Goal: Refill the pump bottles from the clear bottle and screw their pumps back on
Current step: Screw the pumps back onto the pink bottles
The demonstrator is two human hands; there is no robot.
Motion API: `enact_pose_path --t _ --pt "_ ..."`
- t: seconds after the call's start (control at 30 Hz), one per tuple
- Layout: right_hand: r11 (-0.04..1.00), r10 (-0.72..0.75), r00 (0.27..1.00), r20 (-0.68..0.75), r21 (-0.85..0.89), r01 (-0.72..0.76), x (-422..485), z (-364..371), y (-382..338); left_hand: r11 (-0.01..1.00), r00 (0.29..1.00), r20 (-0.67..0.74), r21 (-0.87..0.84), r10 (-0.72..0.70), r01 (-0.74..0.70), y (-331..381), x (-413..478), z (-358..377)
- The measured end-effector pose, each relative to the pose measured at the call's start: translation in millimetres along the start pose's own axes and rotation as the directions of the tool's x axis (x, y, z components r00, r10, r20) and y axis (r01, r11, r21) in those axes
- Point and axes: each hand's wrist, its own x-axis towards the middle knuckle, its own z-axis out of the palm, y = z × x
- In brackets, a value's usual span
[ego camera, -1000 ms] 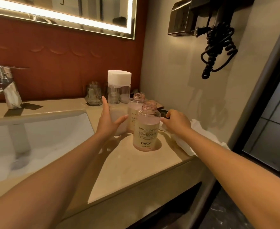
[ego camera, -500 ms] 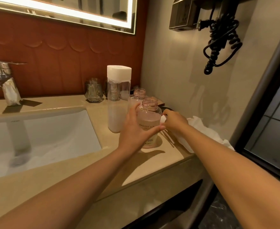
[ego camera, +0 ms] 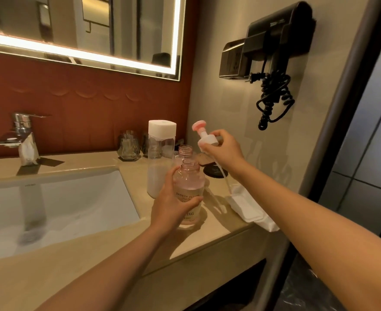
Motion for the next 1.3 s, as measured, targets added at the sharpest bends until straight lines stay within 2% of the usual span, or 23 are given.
enact_pose_path --t 0.17,0.37,0.47,0.57,0.77,1.0,1.17,1.3 --pt "0.972 -0.057 0.998 -0.041 0.227 0.064 -10.2 -1.5 -57.6 0.999 0.999 0.019 0.004 -0.035 0.035 1.6 -13.7 -20.8" --pt "0.926 -0.176 0.970 -0.170 0.306 0.222 -18.3 1.8 -100.8 0.995 0.995 0.006 0.029 -0.095 0.094 -2.3 -23.4 -32.5" --pt "0.914 -0.165 0.973 -0.160 0.347 0.211 -26.9 13.9 -91.5 0.995 0.995 -0.002 0.026 -0.100 0.100 -1.2 -24.4 -31.5" --pt "0.912 -0.134 0.987 -0.084 0.379 0.156 -37.9 28.9 -70.0 0.996 0.996 -0.019 0.018 -0.090 0.090 -2.3 -25.7 -30.3" --pt "0.948 -0.089 0.994 0.063 0.311 0.065 -65.5 50.5 -33.6 0.996 0.996 -0.032 0.002 -0.087 0.087 -6.8 -27.3 -26.5" --pt "0.958 -0.115 0.991 0.069 0.271 0.092 -76.7 46.7 -24.7 0.996 0.995 -0.057 0.001 -0.085 0.085 -11.3 -26.8 -21.8" --pt "0.974 -0.132 0.982 0.137 0.205 0.102 -81.4 47.0 -12.7 0.997 0.995 -0.068 0.011 -0.078 0.079 -11.8 -26.0 -20.7" --pt "0.974 -0.145 0.986 0.082 0.188 0.128 -85.1 51.5 -7.6 0.997 0.994 -0.073 0.007 -0.078 0.078 -12.5 -26.6 -20.3"
